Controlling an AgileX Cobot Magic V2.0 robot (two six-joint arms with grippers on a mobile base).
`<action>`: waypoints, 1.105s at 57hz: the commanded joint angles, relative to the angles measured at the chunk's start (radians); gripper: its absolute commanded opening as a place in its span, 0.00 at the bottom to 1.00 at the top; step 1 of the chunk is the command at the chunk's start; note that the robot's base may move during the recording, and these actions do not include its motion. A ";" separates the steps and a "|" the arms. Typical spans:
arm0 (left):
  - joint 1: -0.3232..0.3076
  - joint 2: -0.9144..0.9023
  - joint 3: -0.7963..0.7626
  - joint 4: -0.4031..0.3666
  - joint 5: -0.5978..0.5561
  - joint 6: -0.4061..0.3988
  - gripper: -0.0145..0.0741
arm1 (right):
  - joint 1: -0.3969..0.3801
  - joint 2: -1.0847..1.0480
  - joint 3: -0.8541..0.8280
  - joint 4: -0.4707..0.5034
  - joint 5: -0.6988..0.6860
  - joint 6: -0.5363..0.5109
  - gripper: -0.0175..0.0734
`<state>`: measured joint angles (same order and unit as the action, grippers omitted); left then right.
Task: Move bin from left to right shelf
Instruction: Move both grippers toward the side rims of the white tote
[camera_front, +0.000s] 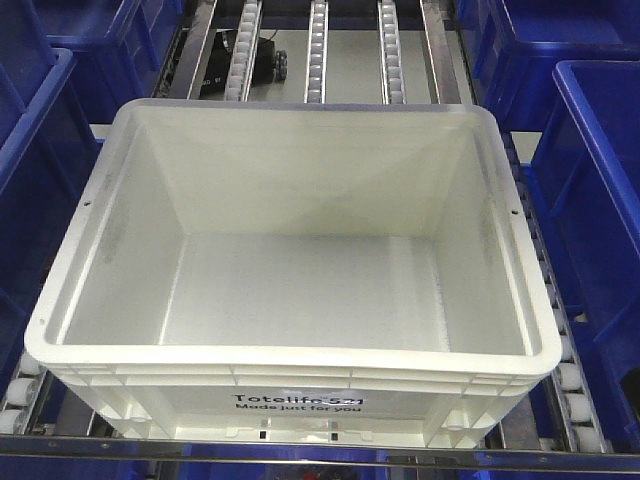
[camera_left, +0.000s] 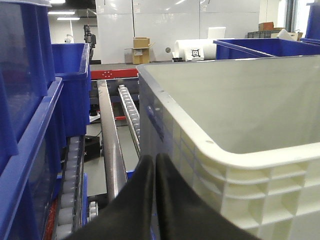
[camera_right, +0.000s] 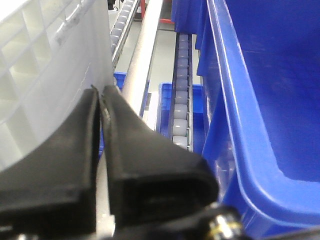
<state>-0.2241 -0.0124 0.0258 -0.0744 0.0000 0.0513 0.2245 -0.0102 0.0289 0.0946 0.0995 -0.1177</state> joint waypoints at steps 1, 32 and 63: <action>-0.006 -0.013 0.016 -0.008 -0.082 -0.003 0.16 | -0.006 -0.010 0.018 -0.006 -0.077 0.002 0.18; -0.006 -0.013 0.015 -0.004 -0.148 0.059 0.16 | -0.006 -0.010 0.018 -0.006 -0.109 0.002 0.18; -0.006 0.074 -0.311 -0.001 0.202 0.099 0.16 | -0.006 0.075 -0.294 0.001 0.098 0.044 0.18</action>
<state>-0.2241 0.0032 -0.1813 -0.0734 0.1701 0.1130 0.2245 0.0072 -0.1555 0.0978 0.1424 -0.0749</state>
